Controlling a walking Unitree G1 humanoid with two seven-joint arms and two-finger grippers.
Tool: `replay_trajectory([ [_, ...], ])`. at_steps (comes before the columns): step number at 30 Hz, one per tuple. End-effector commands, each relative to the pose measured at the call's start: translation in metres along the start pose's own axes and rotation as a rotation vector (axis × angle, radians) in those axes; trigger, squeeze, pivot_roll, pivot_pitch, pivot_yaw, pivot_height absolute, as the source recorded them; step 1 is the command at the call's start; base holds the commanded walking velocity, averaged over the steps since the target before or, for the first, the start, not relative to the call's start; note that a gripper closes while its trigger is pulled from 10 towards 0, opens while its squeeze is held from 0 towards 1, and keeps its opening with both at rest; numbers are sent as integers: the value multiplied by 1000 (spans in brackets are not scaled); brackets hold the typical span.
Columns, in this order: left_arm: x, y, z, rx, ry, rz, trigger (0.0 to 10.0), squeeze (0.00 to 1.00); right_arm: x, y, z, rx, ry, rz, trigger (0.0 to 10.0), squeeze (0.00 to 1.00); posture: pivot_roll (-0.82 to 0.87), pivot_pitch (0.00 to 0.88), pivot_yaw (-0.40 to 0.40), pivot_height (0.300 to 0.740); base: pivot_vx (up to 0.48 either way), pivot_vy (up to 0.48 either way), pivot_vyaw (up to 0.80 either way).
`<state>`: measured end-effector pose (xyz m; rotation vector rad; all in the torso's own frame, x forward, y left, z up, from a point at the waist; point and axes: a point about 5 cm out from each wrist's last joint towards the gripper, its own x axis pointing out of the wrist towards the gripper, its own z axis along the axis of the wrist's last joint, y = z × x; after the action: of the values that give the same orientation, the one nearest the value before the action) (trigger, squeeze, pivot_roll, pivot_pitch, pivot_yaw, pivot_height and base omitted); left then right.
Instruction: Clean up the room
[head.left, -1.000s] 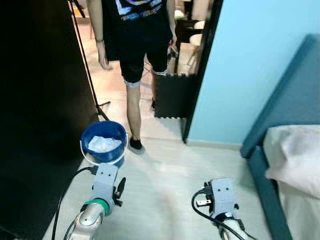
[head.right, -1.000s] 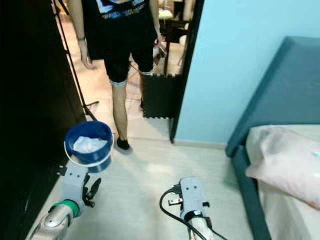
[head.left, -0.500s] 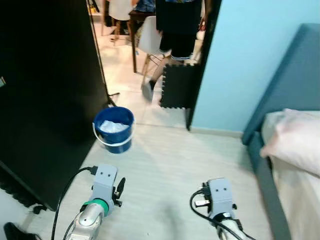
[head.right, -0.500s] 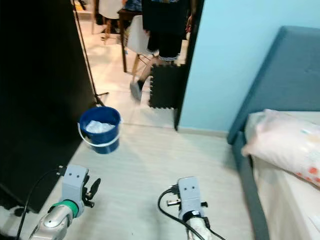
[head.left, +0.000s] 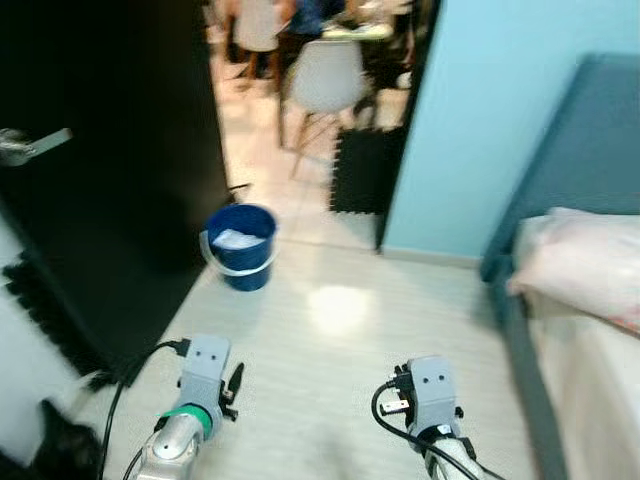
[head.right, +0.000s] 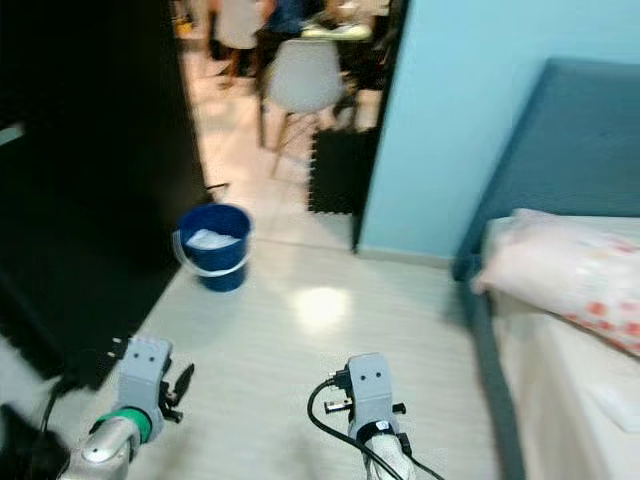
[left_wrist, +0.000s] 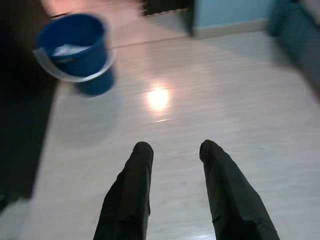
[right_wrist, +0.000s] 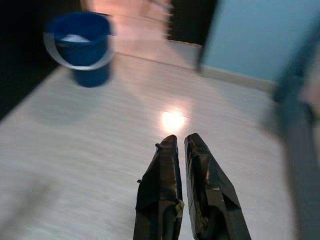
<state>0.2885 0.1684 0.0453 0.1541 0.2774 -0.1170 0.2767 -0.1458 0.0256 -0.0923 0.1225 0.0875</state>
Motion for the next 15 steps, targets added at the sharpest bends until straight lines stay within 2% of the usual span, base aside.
replay_trajectory([
  [1, 1, -2, -2, -8, 20, -1, 10000, 0, -4, -1, -8, 18, 39, -10, 10000, 0, -132, 43, 48, 739, 0, 0, -800],
  [15, 2, -5, 1, -9, 15, -19, 10000, 0, -4, -1, -8, 18, 37, -6, 10000, 0, -133, 53, 51, 739, 0, 0, -800],
])
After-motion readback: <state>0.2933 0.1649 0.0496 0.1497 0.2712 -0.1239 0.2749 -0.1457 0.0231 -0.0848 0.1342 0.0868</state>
